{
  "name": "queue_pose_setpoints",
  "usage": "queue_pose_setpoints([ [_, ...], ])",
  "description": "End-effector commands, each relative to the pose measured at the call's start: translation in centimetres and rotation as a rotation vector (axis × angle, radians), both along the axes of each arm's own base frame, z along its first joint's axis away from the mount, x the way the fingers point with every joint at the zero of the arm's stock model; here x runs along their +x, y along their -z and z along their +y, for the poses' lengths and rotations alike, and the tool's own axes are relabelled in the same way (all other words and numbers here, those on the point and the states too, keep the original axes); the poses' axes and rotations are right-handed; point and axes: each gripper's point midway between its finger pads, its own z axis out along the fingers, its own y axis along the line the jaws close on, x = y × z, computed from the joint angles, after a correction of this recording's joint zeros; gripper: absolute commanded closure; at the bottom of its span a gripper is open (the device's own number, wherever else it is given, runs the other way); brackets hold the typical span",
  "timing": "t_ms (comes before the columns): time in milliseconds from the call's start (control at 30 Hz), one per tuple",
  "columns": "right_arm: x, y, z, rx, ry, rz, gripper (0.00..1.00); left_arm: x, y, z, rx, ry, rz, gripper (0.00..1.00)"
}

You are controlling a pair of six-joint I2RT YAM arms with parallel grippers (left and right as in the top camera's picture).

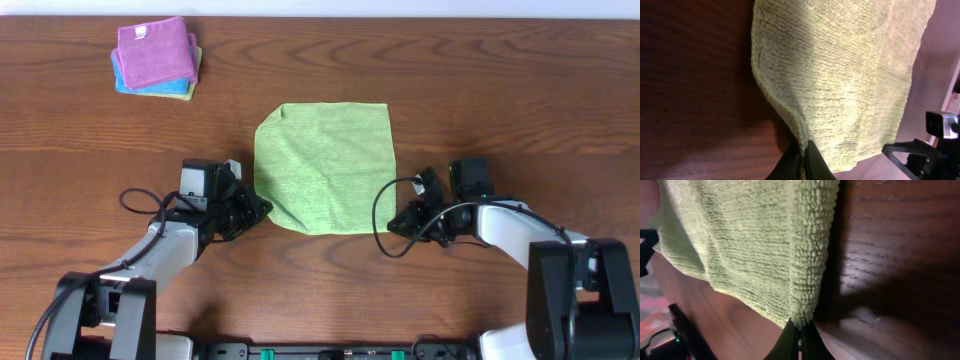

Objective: Fold the cloth
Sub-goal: 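Lift the near edge and fold it forward over the far edge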

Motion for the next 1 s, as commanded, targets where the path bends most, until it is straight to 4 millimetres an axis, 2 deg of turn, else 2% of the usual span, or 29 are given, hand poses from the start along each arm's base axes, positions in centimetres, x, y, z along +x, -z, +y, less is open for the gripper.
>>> queue_pose_setpoints([
  [0,1.7,-2.7,0.6,0.042,-0.002,-0.065,0.98,1.1,-2.0,-0.5,-0.036,0.008,-0.051,0.94],
  [200,4.1,-6.6,0.7,0.044,-0.001,-0.185,0.98,3.3,-5.0,-0.6,-0.038,0.005,-0.146,0.94],
  [300,5.1,-7.4,0.3,0.018,0.028,-0.212,0.98,4.5,-5.9,-0.3,-0.008,-0.005,-0.191,0.94],
  [467,6.3,-7.6,-0.1,-0.005,0.044,-0.255,0.98,6.8,-7.0,1.1,0.088,-0.053,-0.267,0.94],
  [633,8.5,-8.0,-0.8,-0.047,0.095,-0.339,0.98,8.2,-7.2,1.9,0.142,-0.085,-0.304,0.94],
  [867,10.5,-7.0,-0.6,-0.047,0.115,-0.375,0.98,10.5,-5.8,1.6,0.141,-0.082,-0.298,0.94],
  [967,11.9,-6.5,-0.1,-0.039,0.119,-0.376,0.98,11.7,-5.4,1.4,0.15,-0.07,-0.298,0.94],
])
